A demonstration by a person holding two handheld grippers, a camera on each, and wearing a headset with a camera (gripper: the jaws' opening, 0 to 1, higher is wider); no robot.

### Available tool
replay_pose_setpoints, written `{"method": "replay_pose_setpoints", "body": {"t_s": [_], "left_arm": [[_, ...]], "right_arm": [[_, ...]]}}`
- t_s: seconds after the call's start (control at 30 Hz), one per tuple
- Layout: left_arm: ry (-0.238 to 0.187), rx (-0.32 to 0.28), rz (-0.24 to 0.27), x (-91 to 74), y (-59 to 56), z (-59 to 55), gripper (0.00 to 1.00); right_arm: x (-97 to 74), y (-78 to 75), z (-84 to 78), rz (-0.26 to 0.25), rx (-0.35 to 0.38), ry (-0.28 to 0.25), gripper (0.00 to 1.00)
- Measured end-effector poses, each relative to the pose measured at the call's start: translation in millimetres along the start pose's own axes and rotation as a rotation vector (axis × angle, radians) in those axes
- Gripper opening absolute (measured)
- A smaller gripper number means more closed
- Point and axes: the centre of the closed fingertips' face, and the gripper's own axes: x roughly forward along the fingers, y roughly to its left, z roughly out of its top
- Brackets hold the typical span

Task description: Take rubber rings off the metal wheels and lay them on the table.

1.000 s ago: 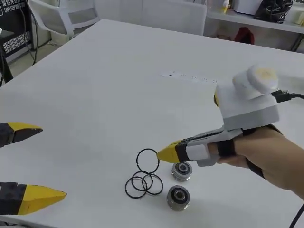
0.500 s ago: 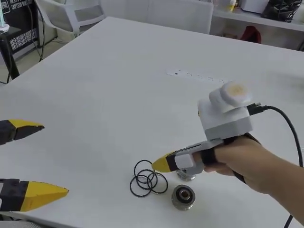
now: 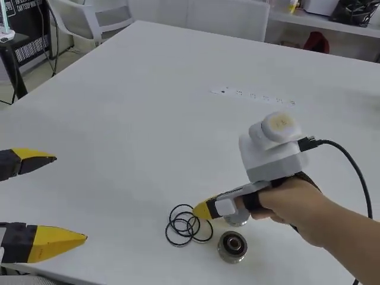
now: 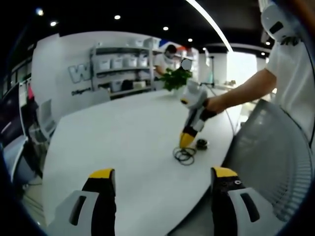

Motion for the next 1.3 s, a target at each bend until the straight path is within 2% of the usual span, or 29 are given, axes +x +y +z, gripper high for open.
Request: {"method": "replay_pose_setpoints", "body": {"t_s": [0.13, 0.3, 0.43, 0.57, 0.87, 1.0, 1.07, 1.3], "left_arm": [[0.0, 0.004, 0.0, 0.8, 0.3, 0.5, 0.8], [-0.003, 0.007, -0.002, 1.3, 0.4, 2.0, 0.8], [-0.003, 0.009, -0.003, 1.6, 0.7, 2.2, 0.8], [-0.002, 0.011, -0.006, 3.2, 0.4, 3.1, 0.8], [-0.002, 0.01, -0.019, 8.6, 0.3, 3.7, 0.8], [-0.004, 0.014, -0.029, 11.3, -1.2, 5.5, 0.81], [-0.006, 0.015, -0.033, 12.3, -1.7, 6.8, 0.81], [-0.006, 0.024, -0.047, 15.2, -1.7, 11.2, 0.82]], "right_arm": [[-2.3, -3.6, 2.1, -0.018, -0.007, -0.007, 0.01], [-8.1, -5.0, 5.1, -0.027, -0.012, -0.019, 0.07], [-17.0, -2.9, 9.1, -0.031, -0.034, -0.033, 0.09], [-33.0, 5.4, 16.0, -0.036, -0.068, -0.063, 0.12], [-82.0, 22.9, 31.5, -0.049, -0.137, -0.169, 0.23], [-110.1, 27.0, 43.0, -0.082, -0.19, -0.243, 0.31], [-121.4, 28.7, 48.8, -0.095, -0.179, -0.289, 0.35], [-163.0, 34.2, 50.1, -0.142, -0.25, -0.36, 0.47]]}}
